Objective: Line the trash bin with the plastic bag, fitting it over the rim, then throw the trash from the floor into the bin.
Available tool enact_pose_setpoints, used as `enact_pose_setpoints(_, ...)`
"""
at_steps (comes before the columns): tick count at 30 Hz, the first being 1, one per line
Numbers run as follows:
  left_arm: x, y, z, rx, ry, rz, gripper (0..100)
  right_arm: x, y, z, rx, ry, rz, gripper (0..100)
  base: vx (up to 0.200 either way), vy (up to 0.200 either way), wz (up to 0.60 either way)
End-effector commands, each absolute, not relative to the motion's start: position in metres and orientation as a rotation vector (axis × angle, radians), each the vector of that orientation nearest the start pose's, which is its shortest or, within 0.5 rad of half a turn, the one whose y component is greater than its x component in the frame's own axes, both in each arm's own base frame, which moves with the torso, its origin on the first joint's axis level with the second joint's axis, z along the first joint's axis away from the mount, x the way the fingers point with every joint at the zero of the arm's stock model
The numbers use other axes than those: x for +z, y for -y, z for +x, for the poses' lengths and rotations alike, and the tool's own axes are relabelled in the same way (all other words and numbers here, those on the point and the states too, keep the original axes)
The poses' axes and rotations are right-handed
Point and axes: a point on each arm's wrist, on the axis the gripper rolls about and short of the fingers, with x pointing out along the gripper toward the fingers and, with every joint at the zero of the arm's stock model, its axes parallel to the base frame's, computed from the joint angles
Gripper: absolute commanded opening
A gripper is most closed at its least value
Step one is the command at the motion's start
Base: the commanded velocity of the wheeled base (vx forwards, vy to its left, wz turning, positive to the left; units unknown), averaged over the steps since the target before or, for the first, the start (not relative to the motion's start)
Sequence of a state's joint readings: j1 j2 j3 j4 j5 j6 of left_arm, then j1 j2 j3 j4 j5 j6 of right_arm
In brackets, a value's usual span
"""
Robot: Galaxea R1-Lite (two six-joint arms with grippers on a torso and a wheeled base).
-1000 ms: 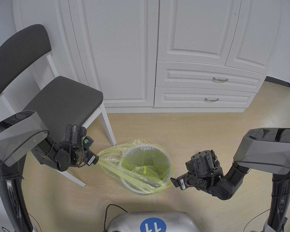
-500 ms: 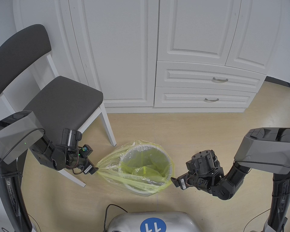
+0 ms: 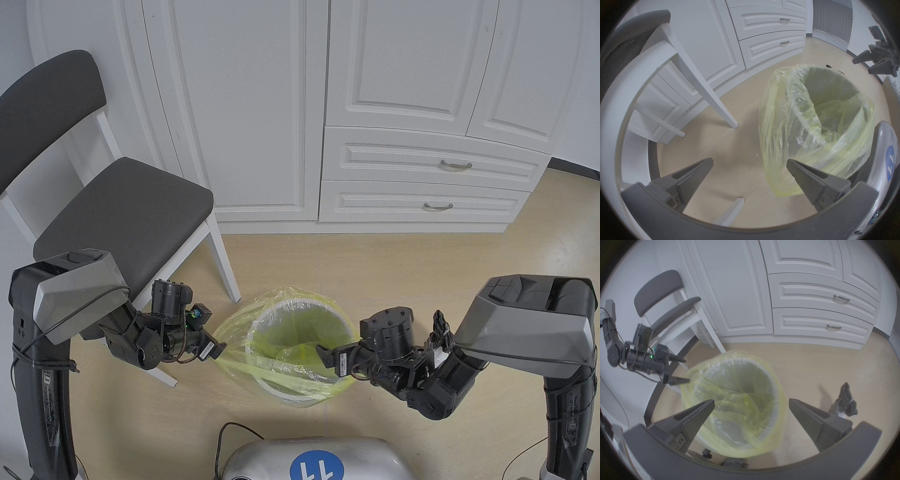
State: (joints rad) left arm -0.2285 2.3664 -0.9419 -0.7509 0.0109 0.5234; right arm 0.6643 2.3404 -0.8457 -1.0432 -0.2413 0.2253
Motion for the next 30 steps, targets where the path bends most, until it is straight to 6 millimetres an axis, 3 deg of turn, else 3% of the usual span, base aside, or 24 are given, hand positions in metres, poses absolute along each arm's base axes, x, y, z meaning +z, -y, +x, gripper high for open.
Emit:
enact_pose_setpoints(1,-0.009,0.082,0.377,-0.374,-0.606,0.573,100,-0.006,-0.269,0.315,0.411,-0.457,0.024,100,0.0,0.0,0.0)
enact_pose_setpoints(8,-0.015,0.082,0.371,-0.434,-0.606,0.589,100,0.004,-0.302,0.335,0.434,-0.582,-0.094,100,0.0,0.0,0.0)
enact_pose_setpoints(13,-0.012,0.079,0.372,-0.436,-0.596,0.584,100,0.001,-0.309,0.354,0.432,-0.603,-0.157,100,0.0,0.0,0.0)
enact_pose_setpoints(23,-0.011,0.079,0.37,-0.439,-0.598,0.585,100,-0.023,-0.31,0.376,0.5,-0.729,-0.263,100,0.0,0.0,0.0)
enact_pose_setpoints(30,-0.011,0.08,0.37,-0.438,-0.584,0.586,100,0.001,-0.3,0.374,0.66,-0.885,-0.298,100,0.0,0.0,0.0)
